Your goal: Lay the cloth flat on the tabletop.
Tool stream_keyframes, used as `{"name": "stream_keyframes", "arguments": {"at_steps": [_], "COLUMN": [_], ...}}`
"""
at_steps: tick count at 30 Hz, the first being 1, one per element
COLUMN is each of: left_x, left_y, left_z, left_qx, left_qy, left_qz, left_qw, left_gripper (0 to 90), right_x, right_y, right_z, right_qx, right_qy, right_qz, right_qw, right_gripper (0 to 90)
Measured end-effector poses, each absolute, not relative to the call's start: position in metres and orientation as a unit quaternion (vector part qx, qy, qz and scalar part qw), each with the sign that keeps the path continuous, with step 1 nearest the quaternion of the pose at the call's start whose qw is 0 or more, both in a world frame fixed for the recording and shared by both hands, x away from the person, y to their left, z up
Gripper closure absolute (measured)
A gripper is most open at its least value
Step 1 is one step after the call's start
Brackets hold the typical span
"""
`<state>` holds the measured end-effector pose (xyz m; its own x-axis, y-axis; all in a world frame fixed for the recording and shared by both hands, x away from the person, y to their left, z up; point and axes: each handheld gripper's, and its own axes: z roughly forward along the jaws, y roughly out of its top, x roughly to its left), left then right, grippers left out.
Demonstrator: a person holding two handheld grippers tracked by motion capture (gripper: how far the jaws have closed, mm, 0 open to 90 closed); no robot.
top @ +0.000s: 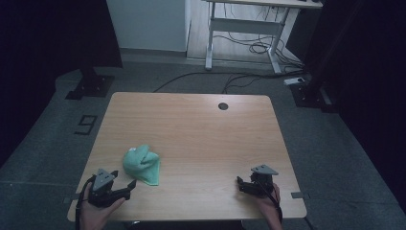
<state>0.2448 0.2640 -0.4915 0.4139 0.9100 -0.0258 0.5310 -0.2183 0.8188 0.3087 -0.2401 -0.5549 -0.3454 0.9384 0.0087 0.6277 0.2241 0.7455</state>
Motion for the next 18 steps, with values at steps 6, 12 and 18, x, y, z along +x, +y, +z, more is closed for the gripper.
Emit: {"name": "stream_keyframes", "arguments": {"at_steps": [6, 12, 18], "left_x": [0.26, 0.293, 0.314], "left_y": [0.262, 0.254, 0.247], "left_z": [-0.482, -0.488, -0.502], "left_qx": [0.75, 0.755, 0.765], "left_qy": [0.478, 0.48, 0.482], "left_qz": [0.247, 0.232, 0.224], "left_qw": [0.385, 0.382, 0.363], "left_gripper": [18.8, 15.3, 15.8], "right_x": [0.309, 0.309, 0.309], "right_y": [-0.24, -0.24, -0.24], "right_z": [-0.555, -0.555, -0.555], "right_qx": [0.524, 0.524, 0.525], "right_qy": [0.748, 0.747, 0.747], "right_qz": [0.337, 0.337, 0.337], "right_qw": [0.23, 0.231, 0.231], "right_gripper": [17.5, 17.6, 17.6]}}
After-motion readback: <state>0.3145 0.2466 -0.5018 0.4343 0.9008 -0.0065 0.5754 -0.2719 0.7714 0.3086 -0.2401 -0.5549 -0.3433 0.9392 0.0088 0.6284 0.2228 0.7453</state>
